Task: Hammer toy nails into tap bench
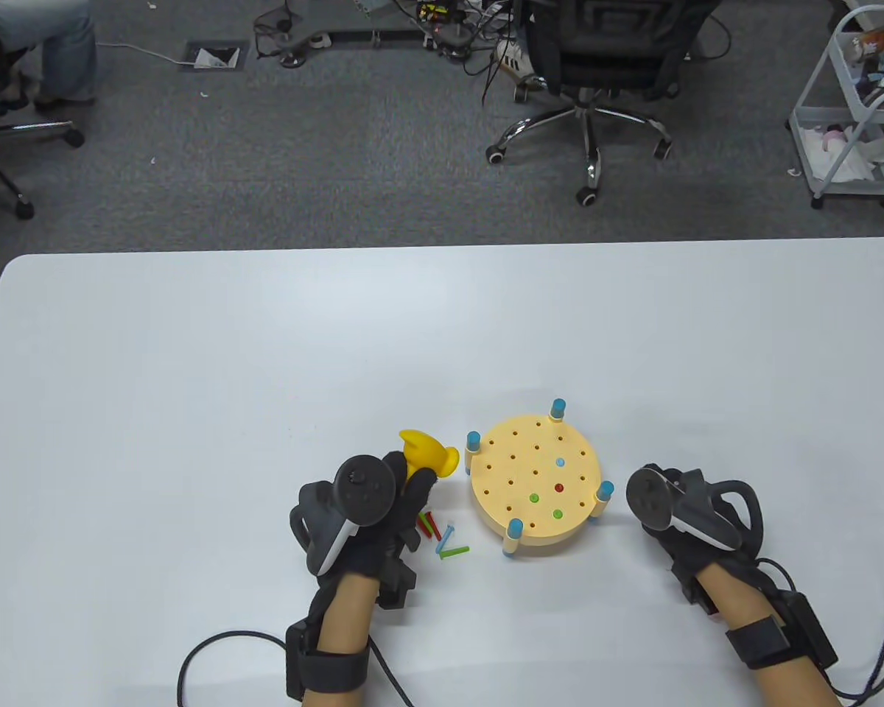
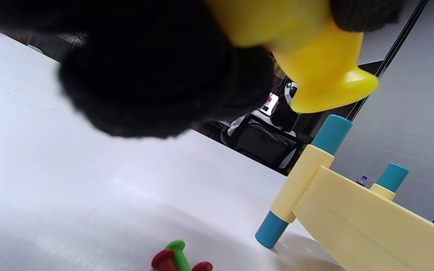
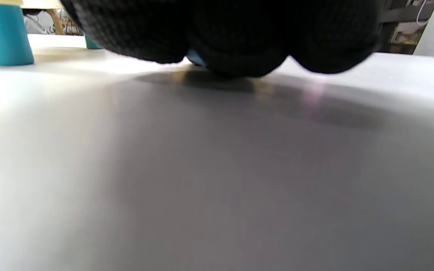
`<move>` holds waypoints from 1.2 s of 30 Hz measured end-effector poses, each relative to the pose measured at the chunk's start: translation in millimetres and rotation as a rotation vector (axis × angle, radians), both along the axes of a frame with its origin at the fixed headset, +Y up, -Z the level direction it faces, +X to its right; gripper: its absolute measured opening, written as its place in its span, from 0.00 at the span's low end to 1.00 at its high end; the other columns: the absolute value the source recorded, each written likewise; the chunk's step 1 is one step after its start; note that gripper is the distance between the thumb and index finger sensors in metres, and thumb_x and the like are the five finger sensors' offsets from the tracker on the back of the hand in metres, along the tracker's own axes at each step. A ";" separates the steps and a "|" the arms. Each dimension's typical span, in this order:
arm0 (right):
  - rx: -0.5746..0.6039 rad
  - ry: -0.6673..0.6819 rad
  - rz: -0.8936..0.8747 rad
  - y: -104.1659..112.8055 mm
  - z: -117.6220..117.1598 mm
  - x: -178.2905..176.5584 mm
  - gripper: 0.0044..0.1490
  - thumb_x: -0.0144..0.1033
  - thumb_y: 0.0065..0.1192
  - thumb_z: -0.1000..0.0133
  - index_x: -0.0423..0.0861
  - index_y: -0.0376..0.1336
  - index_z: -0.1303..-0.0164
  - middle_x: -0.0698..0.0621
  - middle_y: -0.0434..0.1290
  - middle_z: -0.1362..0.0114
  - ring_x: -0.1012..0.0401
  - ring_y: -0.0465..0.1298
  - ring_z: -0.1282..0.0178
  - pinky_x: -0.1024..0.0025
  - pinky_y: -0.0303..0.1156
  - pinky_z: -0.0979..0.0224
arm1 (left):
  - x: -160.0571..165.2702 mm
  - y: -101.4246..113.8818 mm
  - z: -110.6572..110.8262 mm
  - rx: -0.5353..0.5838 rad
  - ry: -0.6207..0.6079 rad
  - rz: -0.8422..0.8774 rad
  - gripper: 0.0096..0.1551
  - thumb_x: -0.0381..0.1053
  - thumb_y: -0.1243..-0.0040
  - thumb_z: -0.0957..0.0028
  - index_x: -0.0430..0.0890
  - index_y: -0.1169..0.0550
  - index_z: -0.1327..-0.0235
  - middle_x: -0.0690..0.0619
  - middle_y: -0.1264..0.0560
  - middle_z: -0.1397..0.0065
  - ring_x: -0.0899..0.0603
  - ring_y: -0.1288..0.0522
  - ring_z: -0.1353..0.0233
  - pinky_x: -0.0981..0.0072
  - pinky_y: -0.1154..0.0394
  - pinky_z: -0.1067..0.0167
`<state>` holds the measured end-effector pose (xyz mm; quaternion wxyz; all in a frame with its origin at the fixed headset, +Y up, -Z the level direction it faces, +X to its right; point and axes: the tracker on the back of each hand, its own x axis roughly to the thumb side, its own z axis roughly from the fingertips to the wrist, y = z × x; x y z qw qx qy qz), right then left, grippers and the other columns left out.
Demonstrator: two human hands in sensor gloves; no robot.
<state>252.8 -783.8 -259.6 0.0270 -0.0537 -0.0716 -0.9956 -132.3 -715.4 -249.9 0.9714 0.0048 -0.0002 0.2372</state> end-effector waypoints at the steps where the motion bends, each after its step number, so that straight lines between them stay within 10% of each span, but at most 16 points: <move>1: -0.008 -0.008 -0.020 -0.4 -0.9 2.5 0.35 0.39 0.55 0.49 0.41 0.60 0.31 0.43 0.73 0.44 0.66 0.76 0.63 0.66 0.78 0.50 | 0.3 0.0 0.0 -0.001 -0.003 -0.002 0.37 0.68 0.49 0.61 0.46 0.23 0.45 0.45 0.13 0.65 0.44 0.14 0.75 0.60 0.20 0.77; 9: -0.037 -0.060 -0.082 -0.8 -5.8 19.5 0.26 0.45 0.49 0.48 0.51 0.58 0.40 0.48 0.72 0.46 0.68 0.76 0.63 0.68 0.78 0.49 | 2.5 1.2 0.4 0.016 -0.020 -0.002 0.37 0.68 0.49 0.60 0.46 0.23 0.45 0.45 0.13 0.65 0.44 0.14 0.75 0.60 0.20 0.77; 13: 0.130 -0.058 -0.246 13.2 -1.8 26.6 0.23 0.45 0.54 0.52 0.52 0.64 0.48 0.50 0.78 0.52 0.68 0.80 0.69 0.70 0.81 0.56 | 4.8 3.4 1.7 0.026 -0.031 -0.006 0.37 0.68 0.49 0.60 0.46 0.23 0.45 0.45 0.13 0.65 0.44 0.14 0.75 0.60 0.20 0.77; 20: 0.300 0.019 -0.612 93.3 0.9 5.4 0.23 0.44 0.61 0.54 0.50 0.67 0.49 0.49 0.80 0.53 0.66 0.82 0.70 0.69 0.81 0.58 | 5.3 5.4 2.2 0.039 -0.042 0.002 0.37 0.68 0.49 0.60 0.46 0.23 0.45 0.45 0.13 0.65 0.44 0.14 0.75 0.60 0.20 0.77; 25: 0.155 0.197 -0.415 127.7 -5.8 -66.8 0.24 0.44 0.63 0.53 0.50 0.68 0.49 0.48 0.80 0.53 0.66 0.82 0.70 0.69 0.81 0.58 | 4.9 4.7 2.0 0.033 -0.048 0.009 0.37 0.68 0.49 0.60 0.46 0.23 0.45 0.45 0.13 0.65 0.44 0.14 0.75 0.60 0.20 0.77; 36: 0.077 0.239 -0.008 103.9 -29.9 -148.4 0.24 0.44 0.64 0.54 0.49 0.69 0.49 0.48 0.81 0.54 0.66 0.82 0.71 0.69 0.81 0.58 | 3.1 6.6 2.2 0.042 -0.059 0.019 0.38 0.68 0.49 0.60 0.46 0.23 0.45 0.45 0.13 0.65 0.44 0.14 0.75 0.60 0.20 0.77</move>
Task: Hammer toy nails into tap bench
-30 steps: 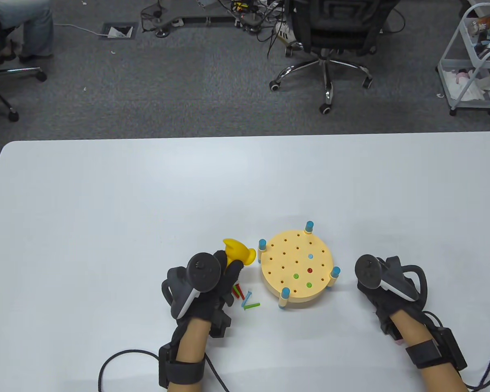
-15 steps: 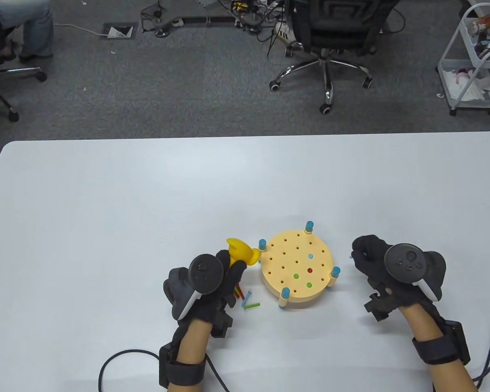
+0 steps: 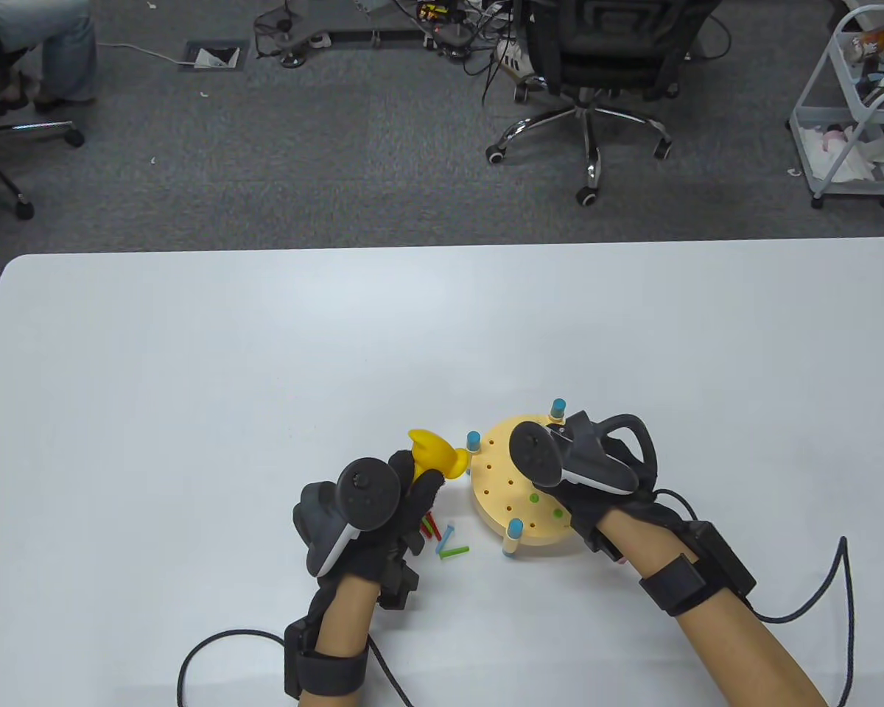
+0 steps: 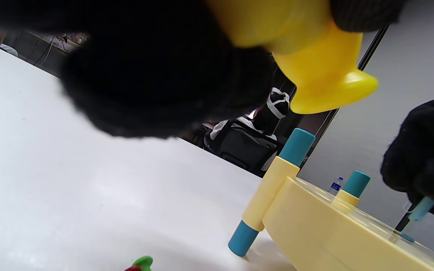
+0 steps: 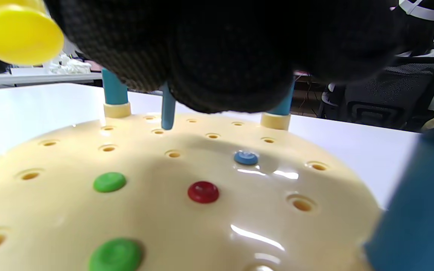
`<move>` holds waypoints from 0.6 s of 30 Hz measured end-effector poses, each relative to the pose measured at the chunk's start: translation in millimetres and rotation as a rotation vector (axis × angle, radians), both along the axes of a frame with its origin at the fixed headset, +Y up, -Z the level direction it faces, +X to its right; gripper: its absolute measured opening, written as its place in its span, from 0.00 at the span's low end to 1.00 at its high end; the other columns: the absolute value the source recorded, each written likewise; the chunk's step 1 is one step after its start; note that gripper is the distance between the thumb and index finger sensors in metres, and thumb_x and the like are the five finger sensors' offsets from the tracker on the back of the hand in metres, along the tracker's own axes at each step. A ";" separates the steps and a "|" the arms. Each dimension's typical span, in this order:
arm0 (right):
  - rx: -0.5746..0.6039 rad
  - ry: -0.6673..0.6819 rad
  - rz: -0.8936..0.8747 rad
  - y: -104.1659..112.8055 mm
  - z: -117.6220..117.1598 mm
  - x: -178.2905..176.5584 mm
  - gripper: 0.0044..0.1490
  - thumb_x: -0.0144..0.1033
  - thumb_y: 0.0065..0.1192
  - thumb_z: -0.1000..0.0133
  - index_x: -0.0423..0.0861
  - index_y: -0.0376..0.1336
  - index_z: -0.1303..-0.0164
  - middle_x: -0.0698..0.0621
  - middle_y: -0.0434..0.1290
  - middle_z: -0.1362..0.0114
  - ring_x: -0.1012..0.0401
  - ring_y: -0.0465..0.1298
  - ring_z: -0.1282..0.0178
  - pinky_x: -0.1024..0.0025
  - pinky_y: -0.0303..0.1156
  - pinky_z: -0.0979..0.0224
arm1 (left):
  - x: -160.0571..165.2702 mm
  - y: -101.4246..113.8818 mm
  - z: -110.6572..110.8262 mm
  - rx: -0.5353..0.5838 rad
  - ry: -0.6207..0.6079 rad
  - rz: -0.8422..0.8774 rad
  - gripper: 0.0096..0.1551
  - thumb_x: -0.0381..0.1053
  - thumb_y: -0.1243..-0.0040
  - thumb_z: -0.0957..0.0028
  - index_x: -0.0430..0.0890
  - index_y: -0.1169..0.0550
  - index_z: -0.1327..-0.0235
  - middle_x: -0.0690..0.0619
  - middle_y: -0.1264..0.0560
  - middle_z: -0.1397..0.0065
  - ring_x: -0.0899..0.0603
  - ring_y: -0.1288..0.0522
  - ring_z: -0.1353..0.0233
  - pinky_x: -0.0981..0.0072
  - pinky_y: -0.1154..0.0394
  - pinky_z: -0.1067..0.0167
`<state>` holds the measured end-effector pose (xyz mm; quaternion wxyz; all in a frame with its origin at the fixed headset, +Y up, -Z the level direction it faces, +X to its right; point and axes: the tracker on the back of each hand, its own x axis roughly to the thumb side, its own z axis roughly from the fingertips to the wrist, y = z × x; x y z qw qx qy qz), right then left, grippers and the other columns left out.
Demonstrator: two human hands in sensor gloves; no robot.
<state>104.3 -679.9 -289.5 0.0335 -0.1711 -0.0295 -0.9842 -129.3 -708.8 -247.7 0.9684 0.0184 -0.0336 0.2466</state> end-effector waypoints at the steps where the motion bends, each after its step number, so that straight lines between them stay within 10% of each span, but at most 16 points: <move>1: -0.005 -0.002 0.005 -0.9 -1.4 -1.3 0.24 0.44 0.64 0.54 0.49 0.69 0.50 0.48 0.81 0.54 0.66 0.82 0.71 0.69 0.81 0.58 | 0.1 0.2 0.0 0.002 -0.002 0.001 0.37 0.68 0.49 0.60 0.46 0.23 0.45 0.45 0.13 0.65 0.44 0.14 0.75 0.60 0.20 0.77; 18: -0.040 -0.019 0.045 -10.5 -6.6 -5.0 0.24 0.44 0.64 0.54 0.49 0.69 0.50 0.48 0.81 0.54 0.66 0.82 0.71 0.69 0.81 0.59 | 2.4 -0.2 0.2 -0.003 -0.016 -0.016 0.38 0.68 0.49 0.60 0.46 0.23 0.45 0.45 0.13 0.65 0.44 0.14 0.75 0.60 0.20 0.77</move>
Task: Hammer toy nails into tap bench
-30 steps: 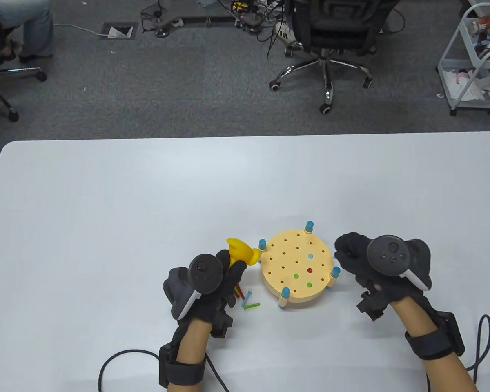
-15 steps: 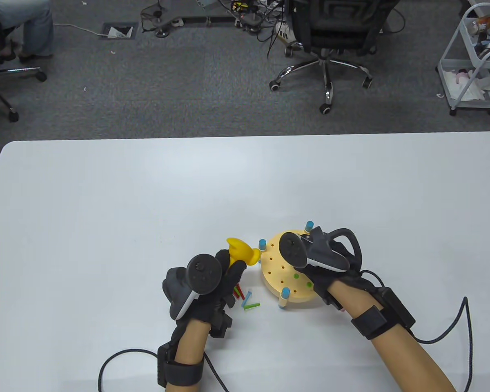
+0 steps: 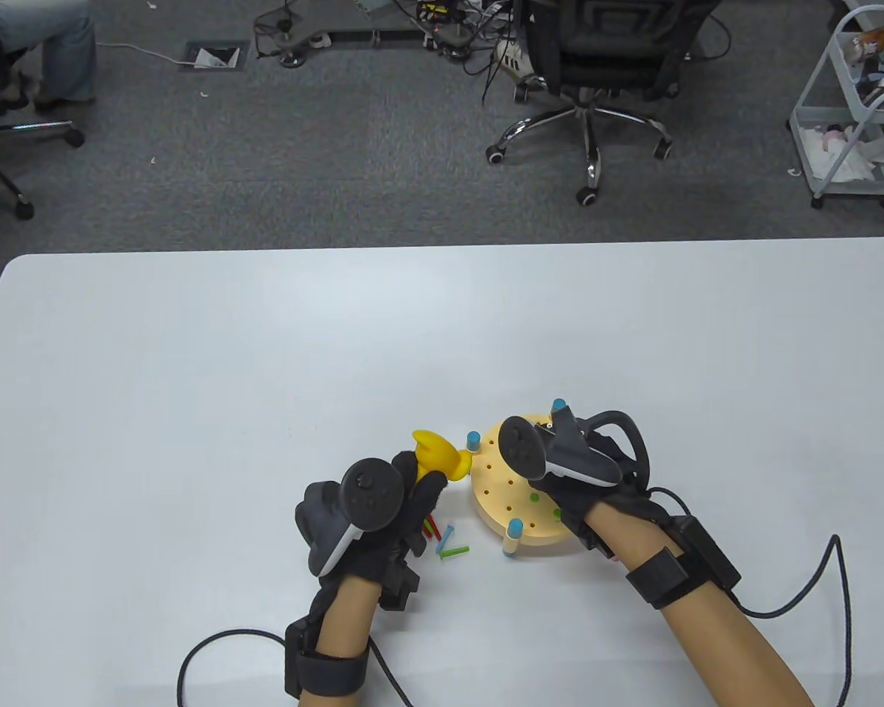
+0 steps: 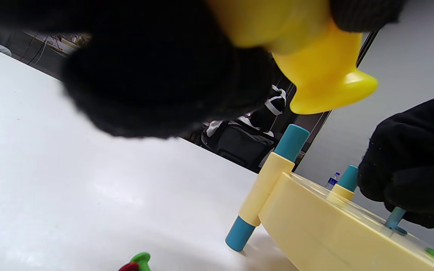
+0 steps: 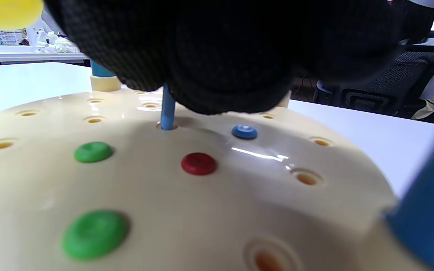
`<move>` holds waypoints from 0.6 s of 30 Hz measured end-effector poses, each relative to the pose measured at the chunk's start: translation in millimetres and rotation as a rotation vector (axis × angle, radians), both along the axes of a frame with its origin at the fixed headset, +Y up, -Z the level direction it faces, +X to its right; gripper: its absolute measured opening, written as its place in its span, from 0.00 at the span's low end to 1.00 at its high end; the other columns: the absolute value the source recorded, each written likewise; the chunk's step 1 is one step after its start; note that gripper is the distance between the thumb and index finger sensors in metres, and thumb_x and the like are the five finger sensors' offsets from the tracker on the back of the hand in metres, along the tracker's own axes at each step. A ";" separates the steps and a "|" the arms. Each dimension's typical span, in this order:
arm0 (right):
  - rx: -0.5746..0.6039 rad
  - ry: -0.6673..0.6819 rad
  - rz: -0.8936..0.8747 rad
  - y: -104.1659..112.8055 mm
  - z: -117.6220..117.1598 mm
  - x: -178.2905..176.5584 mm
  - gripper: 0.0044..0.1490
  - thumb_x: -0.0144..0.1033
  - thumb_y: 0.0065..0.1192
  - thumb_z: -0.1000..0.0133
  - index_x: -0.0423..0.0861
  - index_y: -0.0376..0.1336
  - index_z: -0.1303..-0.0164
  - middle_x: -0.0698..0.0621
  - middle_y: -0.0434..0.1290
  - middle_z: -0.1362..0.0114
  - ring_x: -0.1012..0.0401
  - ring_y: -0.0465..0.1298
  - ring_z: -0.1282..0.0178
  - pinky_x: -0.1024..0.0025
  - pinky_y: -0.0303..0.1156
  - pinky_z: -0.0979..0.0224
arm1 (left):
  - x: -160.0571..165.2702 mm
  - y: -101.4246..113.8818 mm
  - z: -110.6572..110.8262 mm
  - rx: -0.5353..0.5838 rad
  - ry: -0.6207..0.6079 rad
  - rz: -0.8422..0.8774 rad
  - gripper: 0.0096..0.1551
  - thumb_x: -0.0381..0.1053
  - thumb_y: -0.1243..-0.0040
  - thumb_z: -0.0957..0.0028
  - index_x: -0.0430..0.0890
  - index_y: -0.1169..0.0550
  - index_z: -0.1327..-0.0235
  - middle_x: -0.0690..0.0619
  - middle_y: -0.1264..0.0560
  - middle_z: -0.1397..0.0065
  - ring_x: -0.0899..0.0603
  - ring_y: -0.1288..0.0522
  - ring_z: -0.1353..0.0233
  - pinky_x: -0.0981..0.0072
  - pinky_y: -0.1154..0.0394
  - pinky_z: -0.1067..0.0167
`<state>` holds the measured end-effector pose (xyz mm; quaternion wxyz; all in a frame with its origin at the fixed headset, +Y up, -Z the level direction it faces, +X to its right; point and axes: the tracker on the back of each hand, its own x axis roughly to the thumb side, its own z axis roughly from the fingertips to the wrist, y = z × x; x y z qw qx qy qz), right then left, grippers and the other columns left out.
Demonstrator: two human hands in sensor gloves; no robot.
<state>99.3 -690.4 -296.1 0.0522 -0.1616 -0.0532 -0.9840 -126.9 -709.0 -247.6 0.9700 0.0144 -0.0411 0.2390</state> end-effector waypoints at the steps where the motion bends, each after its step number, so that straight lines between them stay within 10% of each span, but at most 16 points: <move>1: 0.007 0.000 0.006 -0.1 0.4 -1.0 0.24 0.44 0.64 0.54 0.49 0.69 0.50 0.48 0.81 0.54 0.66 0.82 0.71 0.69 0.81 0.59 | 0.2 0.1 0.0 0.000 -0.001 -0.001 0.38 0.68 0.49 0.60 0.46 0.23 0.45 0.45 0.13 0.65 0.44 0.14 0.75 0.60 0.20 0.77; 18: 0.006 -0.014 0.019 12.7 5.4 1.6 0.32 0.50 0.60 0.53 0.50 0.67 0.39 0.45 0.79 0.45 0.61 0.82 0.61 0.64 0.79 0.51 | 3.1 0.4 -0.1 -0.003 -0.013 -0.015 0.38 0.68 0.49 0.60 0.46 0.23 0.45 0.45 0.13 0.65 0.44 0.14 0.75 0.60 0.20 0.77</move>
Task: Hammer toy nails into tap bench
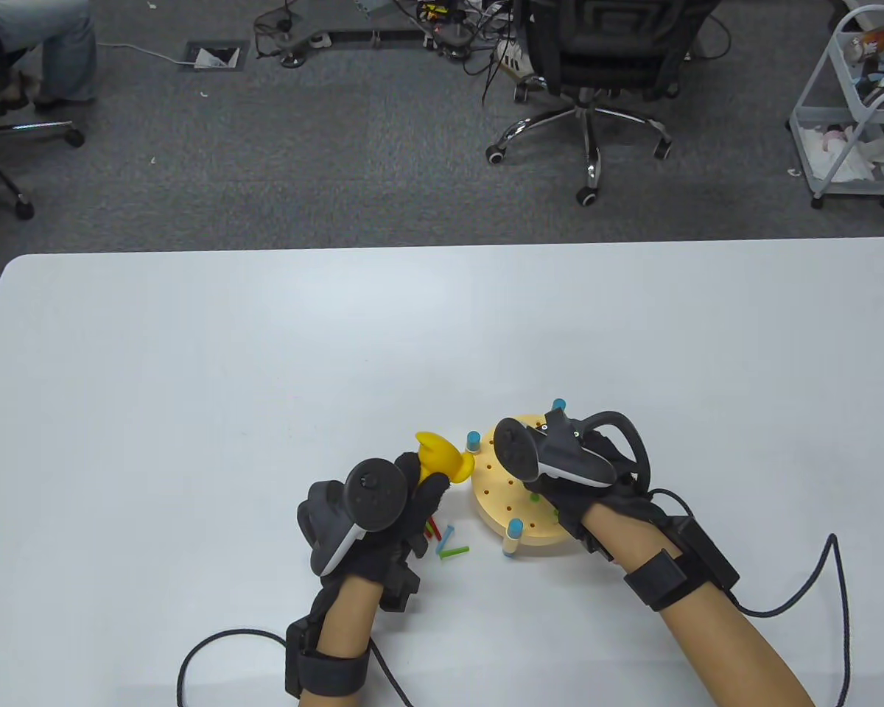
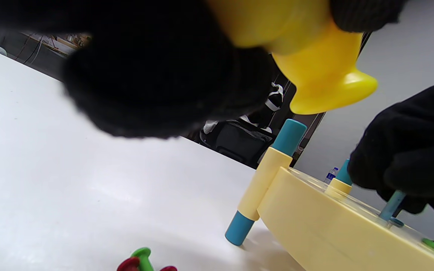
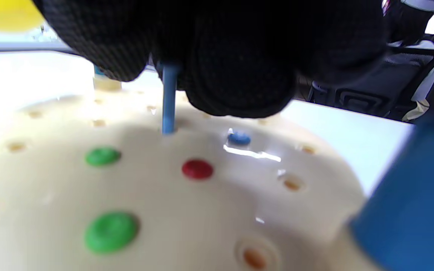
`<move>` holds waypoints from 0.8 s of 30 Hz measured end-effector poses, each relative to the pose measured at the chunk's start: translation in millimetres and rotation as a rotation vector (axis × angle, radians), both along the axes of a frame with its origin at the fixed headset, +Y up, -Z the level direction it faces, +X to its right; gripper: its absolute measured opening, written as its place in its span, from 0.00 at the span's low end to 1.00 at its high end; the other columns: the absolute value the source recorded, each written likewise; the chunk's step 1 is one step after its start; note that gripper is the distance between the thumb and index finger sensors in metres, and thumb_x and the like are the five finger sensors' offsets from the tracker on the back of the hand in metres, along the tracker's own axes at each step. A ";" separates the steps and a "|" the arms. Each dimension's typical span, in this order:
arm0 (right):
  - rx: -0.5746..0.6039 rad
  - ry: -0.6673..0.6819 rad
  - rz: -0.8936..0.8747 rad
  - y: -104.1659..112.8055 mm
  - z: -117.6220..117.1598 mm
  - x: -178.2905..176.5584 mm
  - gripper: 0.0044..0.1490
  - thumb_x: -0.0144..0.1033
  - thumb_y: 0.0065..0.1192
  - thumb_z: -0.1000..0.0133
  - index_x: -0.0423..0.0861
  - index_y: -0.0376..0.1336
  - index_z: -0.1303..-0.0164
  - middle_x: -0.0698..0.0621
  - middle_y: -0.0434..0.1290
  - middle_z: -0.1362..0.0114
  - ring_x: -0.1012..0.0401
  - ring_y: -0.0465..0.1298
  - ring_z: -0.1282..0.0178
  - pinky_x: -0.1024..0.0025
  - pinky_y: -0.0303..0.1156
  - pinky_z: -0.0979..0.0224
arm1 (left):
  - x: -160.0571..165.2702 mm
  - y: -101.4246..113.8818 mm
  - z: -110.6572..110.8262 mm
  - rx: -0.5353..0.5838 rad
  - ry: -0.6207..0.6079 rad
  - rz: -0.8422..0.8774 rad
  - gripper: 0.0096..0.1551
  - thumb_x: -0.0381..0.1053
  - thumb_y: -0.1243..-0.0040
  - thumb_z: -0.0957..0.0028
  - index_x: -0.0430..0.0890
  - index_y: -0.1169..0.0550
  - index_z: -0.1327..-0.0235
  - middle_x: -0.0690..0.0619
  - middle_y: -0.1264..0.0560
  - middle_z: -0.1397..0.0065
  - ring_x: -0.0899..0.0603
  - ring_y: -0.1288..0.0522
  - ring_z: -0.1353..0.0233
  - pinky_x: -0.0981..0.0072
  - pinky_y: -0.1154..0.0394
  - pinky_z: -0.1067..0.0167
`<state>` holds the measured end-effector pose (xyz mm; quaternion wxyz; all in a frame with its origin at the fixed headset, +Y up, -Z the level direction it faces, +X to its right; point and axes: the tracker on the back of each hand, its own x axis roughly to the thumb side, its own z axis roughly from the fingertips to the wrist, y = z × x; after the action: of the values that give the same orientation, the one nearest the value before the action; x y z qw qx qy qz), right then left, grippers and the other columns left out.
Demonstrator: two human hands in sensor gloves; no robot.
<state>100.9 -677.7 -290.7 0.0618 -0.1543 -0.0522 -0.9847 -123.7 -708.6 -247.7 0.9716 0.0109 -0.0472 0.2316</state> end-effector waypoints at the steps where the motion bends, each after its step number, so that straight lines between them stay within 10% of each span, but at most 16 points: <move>1: 0.026 -0.001 -0.030 7.7 2.6 5.0 0.33 0.51 0.59 0.53 0.50 0.67 0.38 0.45 0.79 0.44 0.61 0.82 0.61 0.64 0.79 0.50 | 0.2 -0.1 0.0 0.000 -0.001 0.000 0.38 0.68 0.49 0.60 0.46 0.23 0.45 0.45 0.13 0.65 0.44 0.14 0.75 0.60 0.20 0.77; 7: 0.114 -0.010 -0.154 24.0 18.6 47.1 0.32 0.51 0.57 0.52 0.50 0.67 0.39 0.45 0.78 0.44 0.60 0.82 0.60 0.64 0.79 0.50 | 2.9 -2.6 -0.1 -0.007 -0.005 -0.014 0.38 0.68 0.49 0.60 0.46 0.23 0.45 0.45 0.13 0.65 0.44 0.14 0.75 0.60 0.20 0.77; 14: 0.061 -0.023 -0.236 -21.9 41.8 90.4 0.41 0.55 0.57 0.53 0.46 0.62 0.31 0.42 0.74 0.37 0.57 0.81 0.51 0.61 0.77 0.45 | 8.5 -6.5 0.0 -0.007 -0.014 -0.041 0.38 0.68 0.49 0.60 0.46 0.23 0.45 0.45 0.13 0.65 0.44 0.14 0.75 0.60 0.20 0.77; 24: 0.321 -0.046 -0.346 -60.7 63.3 99.0 0.35 0.49 0.56 0.51 0.47 0.61 0.35 0.43 0.74 0.40 0.60 0.81 0.54 0.62 0.78 0.47 | 16.4 -11.1 -0.1 0.006 -0.036 -0.068 0.38 0.68 0.49 0.60 0.46 0.23 0.45 0.45 0.13 0.65 0.44 0.14 0.75 0.60 0.20 0.77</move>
<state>199.9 -738.4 -227.4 -0.0853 -0.1266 0.1306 -0.9796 -107.4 -719.7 -247.7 0.9778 0.0079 -0.0658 0.1985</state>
